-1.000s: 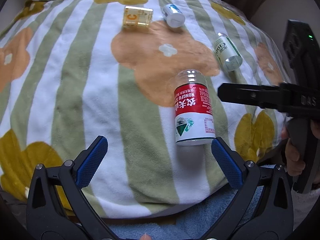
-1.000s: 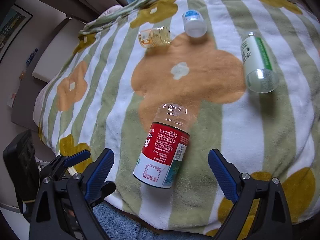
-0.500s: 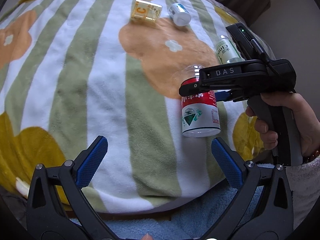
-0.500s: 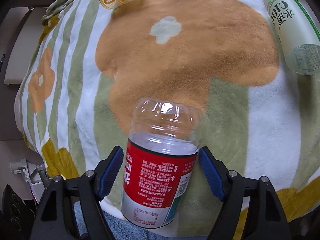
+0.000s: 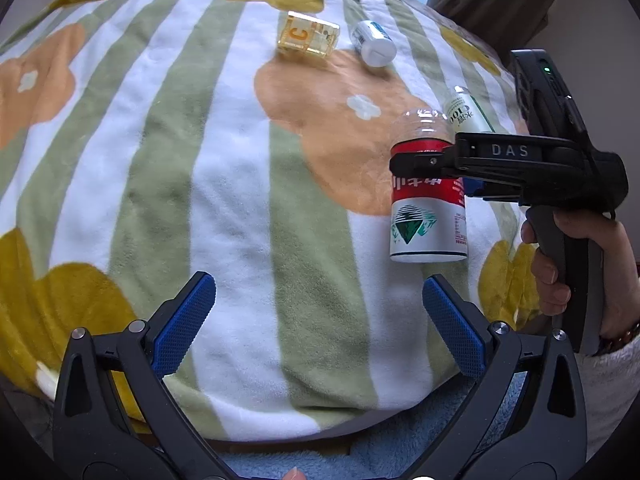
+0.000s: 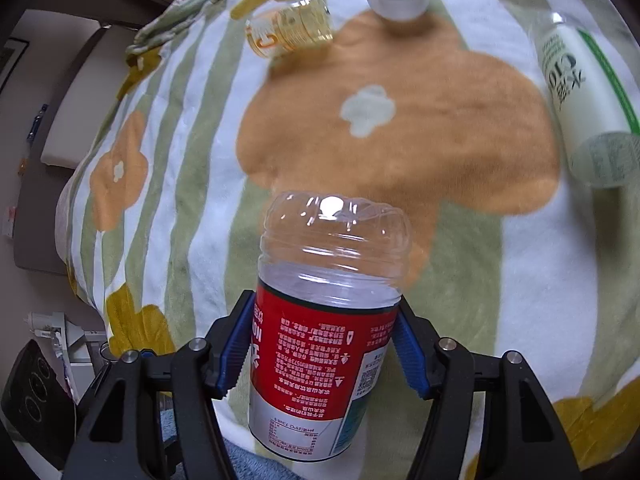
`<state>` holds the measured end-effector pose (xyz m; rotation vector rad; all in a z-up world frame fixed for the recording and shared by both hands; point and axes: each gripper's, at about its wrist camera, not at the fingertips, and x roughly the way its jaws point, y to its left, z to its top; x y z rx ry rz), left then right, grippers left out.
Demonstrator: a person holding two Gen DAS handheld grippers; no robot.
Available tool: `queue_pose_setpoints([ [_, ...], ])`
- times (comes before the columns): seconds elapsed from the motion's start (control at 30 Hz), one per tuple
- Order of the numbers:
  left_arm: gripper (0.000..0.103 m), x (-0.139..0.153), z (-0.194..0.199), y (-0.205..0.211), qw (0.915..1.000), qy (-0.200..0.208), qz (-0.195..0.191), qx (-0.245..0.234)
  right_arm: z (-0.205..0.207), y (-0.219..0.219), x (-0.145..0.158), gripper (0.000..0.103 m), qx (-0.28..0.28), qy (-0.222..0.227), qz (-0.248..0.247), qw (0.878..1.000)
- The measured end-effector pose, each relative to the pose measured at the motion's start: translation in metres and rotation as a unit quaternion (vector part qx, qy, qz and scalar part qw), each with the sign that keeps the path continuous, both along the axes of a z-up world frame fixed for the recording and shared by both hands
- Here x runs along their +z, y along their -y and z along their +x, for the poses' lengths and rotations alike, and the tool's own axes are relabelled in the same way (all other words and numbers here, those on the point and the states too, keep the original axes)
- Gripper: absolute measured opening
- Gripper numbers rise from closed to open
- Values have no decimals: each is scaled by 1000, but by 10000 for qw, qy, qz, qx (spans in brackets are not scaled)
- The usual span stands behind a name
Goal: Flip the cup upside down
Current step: 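Close the right tool on the bottle's neck while the left tool holds the bottle upright, then rotate the held bottle with the right tool until its base points up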
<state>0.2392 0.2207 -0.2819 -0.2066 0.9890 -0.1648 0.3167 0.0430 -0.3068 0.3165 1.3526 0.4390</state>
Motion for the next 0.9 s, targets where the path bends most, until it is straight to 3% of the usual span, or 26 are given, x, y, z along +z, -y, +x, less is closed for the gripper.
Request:
queue_pose_setpoints([
  [0.07, 103, -2, 2, -2, 10000, 24, -73, 59, -4, -2, 10, 60, 85, 645, -150, 9978],
  [0.17, 103, -4, 2, -2, 9999, 54, -103, 91, -15, -5, 19, 60, 202, 1731, -450, 9837],
  [0.27, 103, -5, 3, 0, 9999, 76, -33, 108, -31, -8, 21, 60, 344, 2751, -586, 9590],
  [0.37, 103, -6, 4, -2, 9999, 80, -52, 141, -47, -16, 14, 60, 475, 3419, -902, 9342],
  [0.63, 103, -9, 6, -4, 9998, 50, -99, 155, -70, -18, 3, 62, 759, 4095, -1229, 9008],
  [0.77, 103, -9, 5, -4, 9998, 57, -110, 155, -78, -19, 4, 62, 820, 4247, -1239, 8931],
  [0.9, 103, -9, 6, -5, 9997, 55, -153, 154, -84, -17, 0, 62, 820, 4240, -1171, 8943],
])
